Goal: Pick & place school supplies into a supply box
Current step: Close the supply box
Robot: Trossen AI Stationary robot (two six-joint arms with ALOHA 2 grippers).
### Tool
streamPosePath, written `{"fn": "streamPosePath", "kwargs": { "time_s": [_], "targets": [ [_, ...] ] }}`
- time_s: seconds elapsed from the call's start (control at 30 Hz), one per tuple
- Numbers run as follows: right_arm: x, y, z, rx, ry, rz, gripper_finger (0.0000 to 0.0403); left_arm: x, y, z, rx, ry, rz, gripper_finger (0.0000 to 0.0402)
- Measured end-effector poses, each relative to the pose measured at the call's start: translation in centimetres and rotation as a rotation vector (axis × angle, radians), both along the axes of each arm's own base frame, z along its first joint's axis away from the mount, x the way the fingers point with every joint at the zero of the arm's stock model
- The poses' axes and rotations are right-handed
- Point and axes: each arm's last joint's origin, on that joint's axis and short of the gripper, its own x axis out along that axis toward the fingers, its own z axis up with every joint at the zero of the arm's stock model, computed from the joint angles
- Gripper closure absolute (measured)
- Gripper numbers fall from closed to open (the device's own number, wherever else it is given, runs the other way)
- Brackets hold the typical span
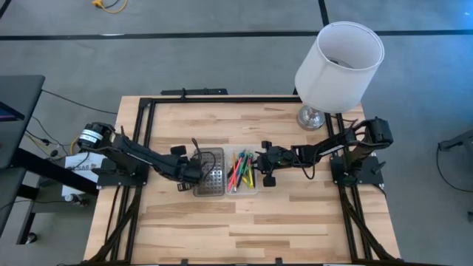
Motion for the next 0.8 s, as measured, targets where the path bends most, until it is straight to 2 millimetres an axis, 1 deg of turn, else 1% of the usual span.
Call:
{"fn": "streamPosePath", "kwargs": {
  "time_s": [0.13, 0.3, 0.8],
  "targets": [
    [0.0, 0.0, 0.0, 0.005, 0.002, -0.006, 0.0332, 0.3, 0.1, 0.3, -0.001, -0.047, -0.017, 0.0292],
    [0.0, 0.0, 0.0, 0.010, 0.001, -0.012, 0.0332, 0.7, 0.0, 1.4, -0.018, -0.128, -0.072, 0.0292],
    [-0.1, 0.0, -0.2, 0.010, 0.015, -0.013, 0.0332, -0.2, 0.3, 4.8, 0.029, -0.287, -0.073, 0.0292]
  ]
}}
